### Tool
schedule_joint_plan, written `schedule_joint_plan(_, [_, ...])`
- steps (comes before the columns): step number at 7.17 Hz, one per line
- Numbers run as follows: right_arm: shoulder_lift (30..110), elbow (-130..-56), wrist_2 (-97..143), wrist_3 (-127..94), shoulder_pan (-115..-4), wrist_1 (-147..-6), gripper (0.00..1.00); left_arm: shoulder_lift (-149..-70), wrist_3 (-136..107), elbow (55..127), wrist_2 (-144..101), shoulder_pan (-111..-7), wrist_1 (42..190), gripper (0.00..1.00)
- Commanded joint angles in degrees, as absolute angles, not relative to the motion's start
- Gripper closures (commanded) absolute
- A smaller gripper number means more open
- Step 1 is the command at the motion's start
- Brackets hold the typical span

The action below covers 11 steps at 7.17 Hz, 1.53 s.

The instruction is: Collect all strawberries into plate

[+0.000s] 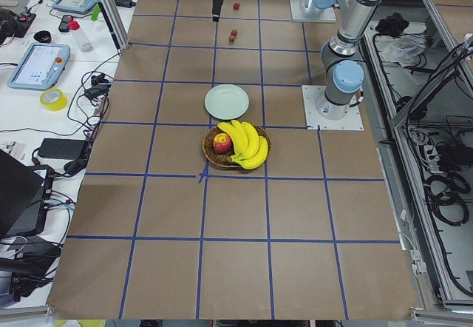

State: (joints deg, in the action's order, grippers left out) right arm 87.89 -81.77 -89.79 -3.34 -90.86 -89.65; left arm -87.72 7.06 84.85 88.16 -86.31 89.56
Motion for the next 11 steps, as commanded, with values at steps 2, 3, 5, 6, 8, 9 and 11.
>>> schedule_joint_plan(2, [87.9, -81.8, -89.7, -3.2, -90.9, -89.6, 0.0, -87.8, 7.4, 85.2, 88.2, -86.4, 88.8, 0.0])
schedule_joint_plan(3, [87.9, -81.8, -89.7, -3.1, -90.9, -89.6, 0.0, -87.8, 7.5, 85.2, 88.1, -86.4, 88.7, 0.0])
schedule_joint_plan(5, [87.8, -81.8, -89.8, -2.8, -90.8, -89.6, 0.0, -87.8, 7.4, 85.1, 88.2, -86.3, 88.7, 0.0])
schedule_joint_plan(6, [87.7, -81.8, -89.7, -2.8, -90.8, -89.6, 0.0, -87.8, 6.9, 84.7, 88.2, -86.2, 88.5, 0.0])
schedule_joint_plan(8, [87.6, -81.9, -90.0, -2.9, -90.8, -88.9, 0.0, -88.1, 6.9, 85.0, 88.2, -86.2, 87.6, 0.0])
schedule_joint_plan(9, [87.6, -82.1, -89.9, -3.2, -90.8, -89.0, 0.0, -86.8, 7.2, 85.8, 88.2, -86.3, 87.7, 0.0])
schedule_joint_plan(11, [87.5, -82.2, -89.7, -2.8, -90.8, -89.6, 0.0, -92.1, 7.6, 88.7, 88.0, -85.9, 81.0, 0.0])
